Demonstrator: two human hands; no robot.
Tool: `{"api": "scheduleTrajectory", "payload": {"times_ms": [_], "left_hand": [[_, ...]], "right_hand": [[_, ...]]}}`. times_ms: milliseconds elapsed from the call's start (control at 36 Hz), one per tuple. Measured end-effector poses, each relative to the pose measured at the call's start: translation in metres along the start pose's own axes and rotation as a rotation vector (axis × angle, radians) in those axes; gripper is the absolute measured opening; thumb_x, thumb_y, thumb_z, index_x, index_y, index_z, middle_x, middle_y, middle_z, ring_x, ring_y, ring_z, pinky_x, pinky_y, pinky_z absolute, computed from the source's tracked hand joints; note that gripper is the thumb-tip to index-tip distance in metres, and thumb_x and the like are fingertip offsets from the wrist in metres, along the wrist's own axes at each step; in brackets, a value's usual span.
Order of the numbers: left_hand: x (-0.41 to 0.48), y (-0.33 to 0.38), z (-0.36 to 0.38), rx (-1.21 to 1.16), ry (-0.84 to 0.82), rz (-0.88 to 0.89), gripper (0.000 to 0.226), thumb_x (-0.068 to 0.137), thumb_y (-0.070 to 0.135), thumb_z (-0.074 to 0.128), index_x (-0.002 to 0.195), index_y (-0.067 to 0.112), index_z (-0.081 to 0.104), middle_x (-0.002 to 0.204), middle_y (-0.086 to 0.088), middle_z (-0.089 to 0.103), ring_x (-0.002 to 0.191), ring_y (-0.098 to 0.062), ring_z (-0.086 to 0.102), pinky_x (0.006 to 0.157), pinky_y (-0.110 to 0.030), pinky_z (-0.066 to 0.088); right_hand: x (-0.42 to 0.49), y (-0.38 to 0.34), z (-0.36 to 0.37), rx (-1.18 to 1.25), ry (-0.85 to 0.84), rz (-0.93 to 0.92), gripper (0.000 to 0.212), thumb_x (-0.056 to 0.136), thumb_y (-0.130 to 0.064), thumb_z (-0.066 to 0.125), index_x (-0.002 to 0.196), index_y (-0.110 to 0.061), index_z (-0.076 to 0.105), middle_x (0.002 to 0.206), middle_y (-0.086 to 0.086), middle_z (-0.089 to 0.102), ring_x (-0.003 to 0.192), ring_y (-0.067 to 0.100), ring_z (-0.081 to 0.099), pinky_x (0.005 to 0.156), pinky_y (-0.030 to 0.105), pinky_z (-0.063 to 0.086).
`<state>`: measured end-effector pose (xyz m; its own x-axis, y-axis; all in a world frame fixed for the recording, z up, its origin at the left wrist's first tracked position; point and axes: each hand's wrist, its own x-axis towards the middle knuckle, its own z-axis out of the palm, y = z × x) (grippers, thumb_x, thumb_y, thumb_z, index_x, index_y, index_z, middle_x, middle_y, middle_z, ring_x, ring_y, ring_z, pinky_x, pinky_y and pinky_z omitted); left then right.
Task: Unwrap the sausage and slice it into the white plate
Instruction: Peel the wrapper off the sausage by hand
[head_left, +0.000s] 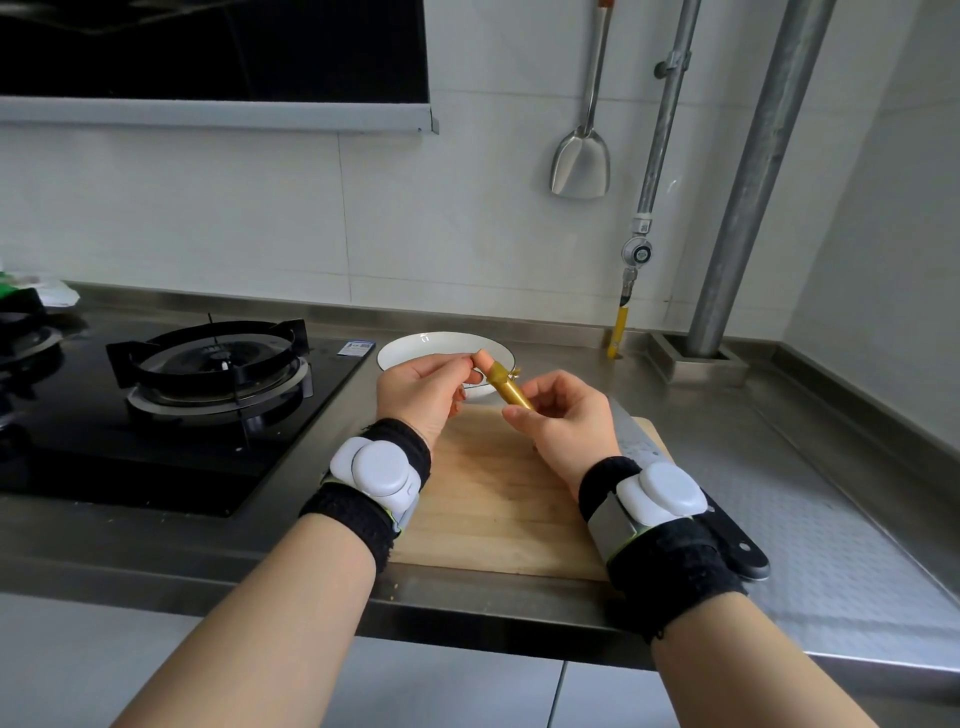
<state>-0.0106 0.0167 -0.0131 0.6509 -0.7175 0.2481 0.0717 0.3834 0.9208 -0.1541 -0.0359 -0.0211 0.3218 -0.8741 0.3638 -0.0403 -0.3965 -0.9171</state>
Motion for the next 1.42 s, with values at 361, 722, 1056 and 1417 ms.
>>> {"api": "scheduleTrajectory", "payload": {"times_ms": [361,722,1056,1417], "left_hand": [[-0.0031,0.0026,0.0019,-0.027,-0.055,-0.071,0.011,0.068,0.016,0.068,0.069,0.009,0.077,0.067,-0.010,0.067,0.057,-0.018,0.048,0.051,-0.027,0.039],[-0.0040,0.0094,0.0040,-0.146,-0.192,-0.193,0.026,0.089,0.023,0.058,0.076,0.006,0.072,0.071,-0.011,0.065,0.055,-0.019,0.048,0.051,-0.026,0.037],[-0.0032,0.0064,0.0003,-0.155,-0.290,-0.129,0.038,0.083,0.048,0.059,0.069,0.014,0.065,0.077,-0.012,0.063,0.053,-0.018,0.052,0.052,-0.026,0.038],[-0.0008,0.0036,0.0017,-0.197,-0.352,-0.245,0.032,0.097,0.010,0.035,0.074,0.013,0.057,0.057,-0.001,0.046,0.045,-0.013,0.037,0.048,-0.021,0.029]], "right_hand": [[0.0003,0.0013,-0.0001,0.140,-0.099,0.108,0.019,0.096,-0.002,0.056,0.085,-0.011,0.068,0.068,0.003,0.068,0.057,0.011,0.061,0.060,0.026,0.052],[-0.0012,-0.0003,0.0027,0.296,-0.241,0.163,0.028,0.105,-0.007,0.040,0.102,0.011,0.062,0.070,0.011,0.064,0.057,0.020,0.053,0.054,0.030,0.044],[-0.0031,-0.0001,0.0039,0.233,-0.250,0.130,0.024,0.101,-0.005,0.049,0.085,-0.005,0.065,0.067,0.008,0.066,0.054,0.019,0.054,0.049,0.026,0.046],[-0.0020,0.0030,0.0018,0.239,-0.301,0.081,0.011,0.092,-0.002,0.064,0.082,-0.007,0.060,0.066,0.009,0.057,0.053,0.017,0.048,0.052,0.028,0.040]]}}
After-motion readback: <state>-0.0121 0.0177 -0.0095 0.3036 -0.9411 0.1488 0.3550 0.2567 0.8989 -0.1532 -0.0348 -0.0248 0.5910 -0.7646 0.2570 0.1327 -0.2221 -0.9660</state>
